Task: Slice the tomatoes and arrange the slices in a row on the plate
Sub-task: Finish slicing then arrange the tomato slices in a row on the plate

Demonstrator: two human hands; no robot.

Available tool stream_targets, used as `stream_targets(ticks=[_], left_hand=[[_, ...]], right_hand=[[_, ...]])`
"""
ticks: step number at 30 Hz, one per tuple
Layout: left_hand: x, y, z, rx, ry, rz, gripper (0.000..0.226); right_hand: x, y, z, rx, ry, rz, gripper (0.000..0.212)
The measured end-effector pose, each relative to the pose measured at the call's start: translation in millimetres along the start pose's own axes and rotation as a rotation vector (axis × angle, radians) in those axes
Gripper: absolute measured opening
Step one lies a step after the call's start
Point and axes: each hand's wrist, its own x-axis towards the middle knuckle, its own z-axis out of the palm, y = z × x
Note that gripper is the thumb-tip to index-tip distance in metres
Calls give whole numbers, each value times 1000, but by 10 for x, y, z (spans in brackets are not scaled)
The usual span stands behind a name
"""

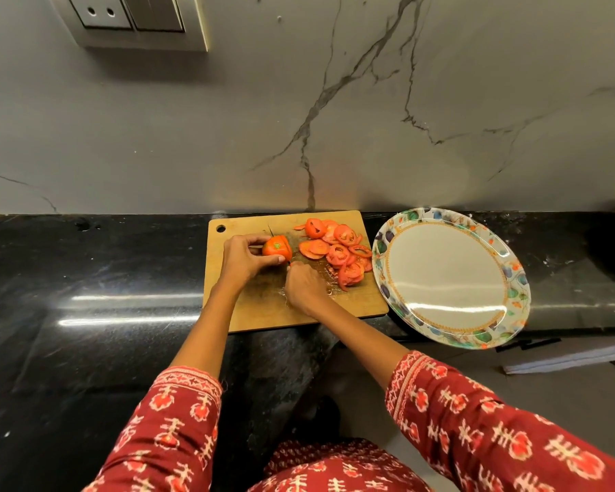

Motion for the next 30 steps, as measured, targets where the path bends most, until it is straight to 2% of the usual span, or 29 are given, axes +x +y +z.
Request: stream_targets(ticks=[16,22,26,30], left_hand=[[12,12,-22,-15,1,-25,50],[60,4,-72,-5,2,-64,50],[37,4,-64,-13,-21,-83,52],[2,-6,-20,25,-17,-31,52]], right_hand=[[-104,141,76,-140,25,-19,29],[-367,449,189,-299,126,-108,26],[-287,445,89,-172,171,-44,24],[-278,411,1,34,167,-47,29]])
